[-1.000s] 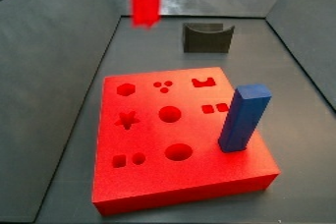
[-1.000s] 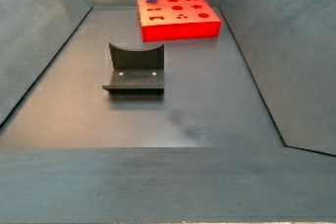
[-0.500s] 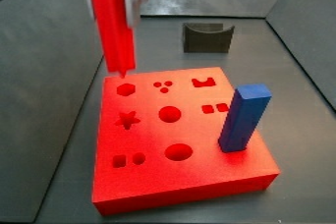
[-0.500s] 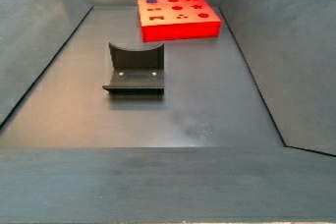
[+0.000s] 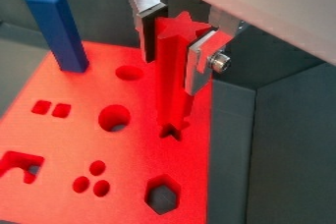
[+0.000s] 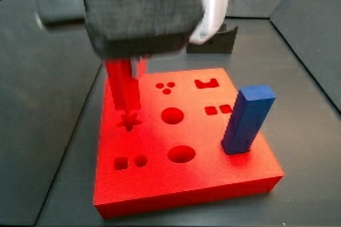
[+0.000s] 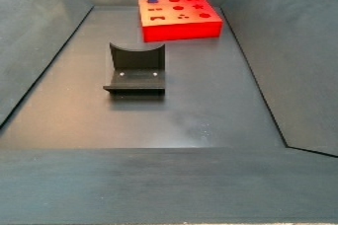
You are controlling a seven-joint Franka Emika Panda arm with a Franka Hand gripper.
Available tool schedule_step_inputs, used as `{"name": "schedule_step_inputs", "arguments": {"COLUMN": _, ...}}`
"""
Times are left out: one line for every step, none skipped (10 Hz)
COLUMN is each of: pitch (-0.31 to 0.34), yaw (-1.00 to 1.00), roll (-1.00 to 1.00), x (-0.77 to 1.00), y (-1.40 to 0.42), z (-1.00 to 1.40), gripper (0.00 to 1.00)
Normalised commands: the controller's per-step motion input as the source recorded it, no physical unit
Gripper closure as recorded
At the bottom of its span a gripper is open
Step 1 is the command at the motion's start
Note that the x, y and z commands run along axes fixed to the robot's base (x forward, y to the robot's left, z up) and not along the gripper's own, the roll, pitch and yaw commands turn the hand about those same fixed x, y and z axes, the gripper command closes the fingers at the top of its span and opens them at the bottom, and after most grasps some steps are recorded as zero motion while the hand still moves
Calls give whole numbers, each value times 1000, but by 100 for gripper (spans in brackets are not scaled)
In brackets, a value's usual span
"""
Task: Pick up the star object. Move up. Place the star object on the fixture. Regrasp the star object. Move to above the board. Insert the star object.
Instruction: Insert the star object.
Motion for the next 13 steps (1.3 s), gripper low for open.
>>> {"name": "schedule_step_inputs", "arguments": {"pitch": 0, "yaw": 0, "roll": 0, "x": 0, "y": 0, "z": -586, "gripper": 100}}
{"name": "schedule_step_inputs", "arguments": {"pitch": 0, "yaw": 0, "roll": 0, "x": 60, "y": -9, "z": -683, "gripper": 100}}
{"name": "schedule_step_inputs", "arguments": {"pitch": 9, "yaw": -9, "roll": -4, "x": 229, "y": -31, "z": -537, "gripper": 100}}
{"name": "schedule_step_inputs", "arguments": {"pitch": 0, "yaw": 0, "roll": 4, "x": 0, "y": 0, "z": -11, "gripper": 100}}
{"name": "schedule_step_inputs", "arguments": {"pitch": 0, "yaw": 0, "roll": 41, "x": 57, "y": 0, "z": -186, "gripper": 100}}
{"name": "schedule_step_inputs", "arguments": {"pitch": 0, "yaw": 0, "roll": 147, "x": 6, "y": -3, "z": -300, "gripper": 100}}
{"name": "schedule_step_inputs", "arguments": {"pitch": 0, "yaw": 0, "roll": 174, "x": -3, "y": 0, "z": -386, "gripper": 100}}
{"name": "schedule_step_inputs", "arguments": {"pitch": -10, "yaw": 0, "roll": 179, "x": -209, "y": 0, "z": -377, "gripper": 100}}
{"name": "schedule_step_inputs", "arguments": {"pitch": -73, "yaw": -71, "roll": 9, "x": -240, "y": -74, "z": -386, "gripper": 100}}
{"name": "schedule_step_inputs", "arguments": {"pitch": -87, "yaw": -126, "roll": -13, "x": -140, "y": -186, "z": -483, "gripper": 100}}
{"name": "schedule_step_inputs", "arguments": {"pitch": -81, "yaw": -154, "roll": -47, "x": 0, "y": -254, "z": -523, "gripper": 100}}
{"name": "schedule_step_inputs", "arguments": {"pitch": -20, "yaw": -123, "roll": 0, "x": 77, "y": -214, "z": -671, "gripper": 100}}
{"name": "schedule_step_inputs", "arguments": {"pitch": 0, "yaw": -109, "roll": 0, "x": 277, "y": -154, "z": -694, "gripper": 100}}
